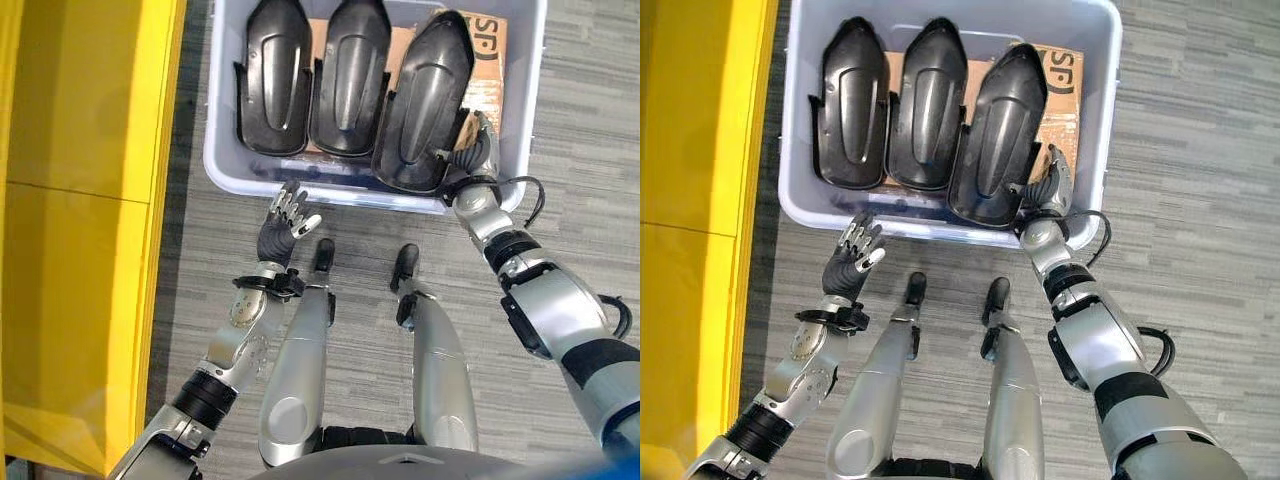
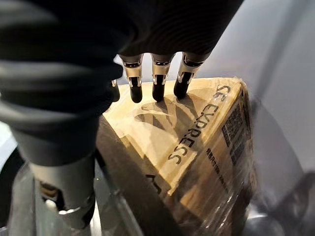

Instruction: Move parts from the plastic box to the shelf.

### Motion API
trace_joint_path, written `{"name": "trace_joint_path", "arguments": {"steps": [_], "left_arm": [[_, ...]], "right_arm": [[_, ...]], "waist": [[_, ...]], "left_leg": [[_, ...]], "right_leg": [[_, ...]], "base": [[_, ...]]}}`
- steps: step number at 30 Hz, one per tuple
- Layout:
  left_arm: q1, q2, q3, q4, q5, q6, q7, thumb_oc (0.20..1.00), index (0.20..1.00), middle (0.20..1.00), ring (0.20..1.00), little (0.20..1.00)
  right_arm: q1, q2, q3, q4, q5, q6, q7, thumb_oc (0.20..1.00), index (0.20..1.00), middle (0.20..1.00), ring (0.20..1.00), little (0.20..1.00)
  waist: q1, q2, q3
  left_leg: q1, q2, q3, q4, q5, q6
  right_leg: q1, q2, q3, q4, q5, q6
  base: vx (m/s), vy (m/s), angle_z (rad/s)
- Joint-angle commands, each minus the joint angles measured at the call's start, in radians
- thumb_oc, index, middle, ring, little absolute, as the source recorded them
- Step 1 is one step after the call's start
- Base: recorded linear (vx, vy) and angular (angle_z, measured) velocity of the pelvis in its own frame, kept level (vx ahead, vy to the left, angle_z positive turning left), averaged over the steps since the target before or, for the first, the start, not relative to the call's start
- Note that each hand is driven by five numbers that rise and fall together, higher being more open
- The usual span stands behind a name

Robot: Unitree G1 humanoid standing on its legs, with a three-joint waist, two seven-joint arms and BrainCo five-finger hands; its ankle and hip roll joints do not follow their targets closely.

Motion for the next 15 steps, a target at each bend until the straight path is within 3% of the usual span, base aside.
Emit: {"name": "trace_joint_path", "arguments": {"steps": [1, 9, 15], "left_arm": [[0.010, 0.012, -0.022, -0.079, 0.020, -0.037, -0.032, 1.000, 1.000, 1.000, 1.000, 1.000], [0.006, 0.010, -0.009, -0.074, 0.022, -0.029, -0.030, 1.000, 1.000, 1.000, 1.000, 1.000], [0.008, 0.007, -0.008, -0.071, 0.015, -0.027, -0.019, 1.000, 1.000, 1.000, 1.000, 1.000]], "right_arm": [[0.093, 0.019, 0.026, 0.080, 0.017, 0.098, 0.147, 0.200, 0.200, 0.200, 0.200, 0.200], [0.104, 0.026, 0.047, 0.089, -0.054, 0.122, 0.149, 0.200, 0.200, 0.200, 0.200, 0.200], [0.122, 0.032, -0.016, 0.069, 0.021, 0.102, 0.099, 0.200, 0.200, 0.200, 0.200, 0.200]], "waist": [[0.042, 0.043, 0.000], [0.051, 0.039, 0.000], [0.046, 0.028, 0.000]], "left_leg": [[-0.031, -0.020, 0.013, -0.020, 0.006, 0.013], [-0.018, -0.026, 0.006, -0.024, 0.007, 0.012], [0.000, -0.019, 0.011, -0.038, 0.009, 0.010]], "right_leg": [[0.101, -0.092, 0.002, -0.100, 0.069, 0.097], [0.128, -0.093, -0.004, -0.109, 0.069, 0.098], [0.151, -0.091, -0.015, -0.135, 0.079, 0.104]], "base": [[0.01, 0.008, 0.04], [0.01, 0.006, 0.05], [0.00, 0.000, 0.00]]}}
